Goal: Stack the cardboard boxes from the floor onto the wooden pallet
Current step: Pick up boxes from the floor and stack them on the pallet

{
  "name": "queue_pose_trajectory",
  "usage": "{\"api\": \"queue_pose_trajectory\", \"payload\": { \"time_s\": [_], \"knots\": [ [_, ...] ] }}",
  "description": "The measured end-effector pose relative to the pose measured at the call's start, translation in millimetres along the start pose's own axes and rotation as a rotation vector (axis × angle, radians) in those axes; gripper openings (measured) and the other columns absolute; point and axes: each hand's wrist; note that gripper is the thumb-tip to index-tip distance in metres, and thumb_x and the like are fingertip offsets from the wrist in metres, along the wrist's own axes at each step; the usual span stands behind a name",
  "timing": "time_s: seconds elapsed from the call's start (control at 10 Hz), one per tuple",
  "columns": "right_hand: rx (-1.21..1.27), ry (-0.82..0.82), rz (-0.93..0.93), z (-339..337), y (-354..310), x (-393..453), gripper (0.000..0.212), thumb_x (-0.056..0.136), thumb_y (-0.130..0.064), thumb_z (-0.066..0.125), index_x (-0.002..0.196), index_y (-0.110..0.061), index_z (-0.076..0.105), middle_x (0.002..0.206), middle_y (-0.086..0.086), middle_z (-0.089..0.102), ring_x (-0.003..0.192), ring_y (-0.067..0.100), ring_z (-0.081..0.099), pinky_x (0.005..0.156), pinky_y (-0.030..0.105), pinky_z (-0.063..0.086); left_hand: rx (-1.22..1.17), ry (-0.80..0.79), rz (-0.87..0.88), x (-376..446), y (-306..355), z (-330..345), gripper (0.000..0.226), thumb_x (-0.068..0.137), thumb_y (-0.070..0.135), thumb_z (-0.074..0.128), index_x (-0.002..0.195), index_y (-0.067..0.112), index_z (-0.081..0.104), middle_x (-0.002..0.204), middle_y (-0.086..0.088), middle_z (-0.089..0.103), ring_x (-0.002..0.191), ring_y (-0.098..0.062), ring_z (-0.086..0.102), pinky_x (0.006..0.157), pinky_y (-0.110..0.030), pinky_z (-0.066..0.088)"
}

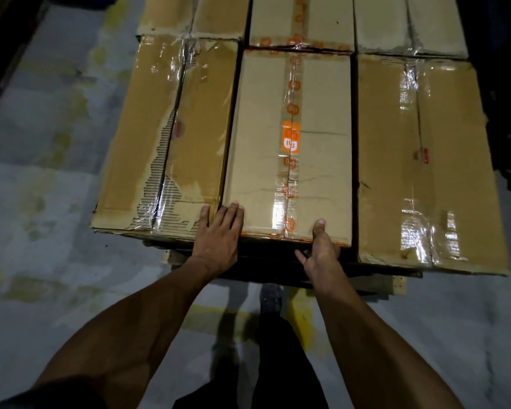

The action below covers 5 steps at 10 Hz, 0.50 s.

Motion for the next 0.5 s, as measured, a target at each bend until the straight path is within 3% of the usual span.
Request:
{"api": "queue_pose_trajectory", "payload": {
  "time_s": [0.1, 0.2, 0.3, 0.4, 0.5],
  "knots": [
    [-0.101, -0.048, 0.023, -6, -1, -3, 0.081, 0.091, -0.055, 0.065, 0.154, -0.017, 0.032, 0.154, 0.013, 0.043, 0.135, 0.036, 0.048, 0.113, 0.054, 0.038, -0.029, -0.077, -0.006, 2, 1, -7, 0.088, 0.092, 0.040, 0.048, 0.160, 0.010, 0.001, 0.169, -0.008, 0.002, 0.154, -0.028, 0.007, 0.122, -0.060, -0.003],
    [-0.169, -0.106, 0.058, -13, -7, -9, 0.072, 0.096, -0.050, 0.060, 0.155, -0.017, 0.034, 0.154, 0.015, 0.042, 0.138, 0.035, 0.046, 0.115, 0.052, 0.037, -0.108, -0.144, -0.028, 1, 3, -18, 0.084, 0.097, 0.043, 0.044, 0.160, 0.010, -0.001, 0.169, -0.007, -0.002, 0.155, -0.027, 0.004, 0.123, -0.059, -0.002],
    [-0.252, -0.105, 0.002, -19, -8, -23, 0.060, 0.102, -0.035, 0.056, 0.153, -0.013, 0.034, 0.151, 0.013, 0.046, 0.133, 0.034, 0.050, 0.111, 0.048, 0.042, -0.206, -0.170, -0.057, -9, 3, -29, 0.075, 0.100, 0.044, 0.042, 0.160, 0.011, 0.012, 0.169, -0.007, 0.008, 0.154, -0.026, 0.011, 0.124, -0.053, 0.002],
    [-0.538, -0.082, -0.255, -31, -2, -52, 0.047, 0.102, -0.030, 0.054, 0.143, -0.008, 0.048, 0.140, 0.014, 0.056, 0.122, 0.033, 0.056, 0.102, 0.038, 0.046, -0.422, -0.155, -0.104, -30, 9, -35, 0.065, 0.099, 0.043, 0.048, 0.154, 0.012, 0.032, 0.163, -0.009, 0.028, 0.150, -0.027, 0.025, 0.122, -0.048, 0.016],
    [-0.977, -0.071, -0.576, -56, 14, -90, 0.044, 0.103, -0.035, 0.050, 0.141, -0.011, 0.050, 0.137, 0.013, 0.058, 0.124, 0.033, 0.054, 0.095, 0.034, 0.044, -0.612, -0.098, -0.151, -61, 17, -35, 0.057, 0.098, 0.039, 0.053, 0.146, 0.010, 0.044, 0.150, -0.014, 0.046, 0.139, -0.031, 0.039, 0.114, -0.042, 0.034]
  ]
}}
Point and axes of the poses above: each hand's wrist, its own x-axis towards the middle knuckle, its own z-axis out of the palm, y = z × x
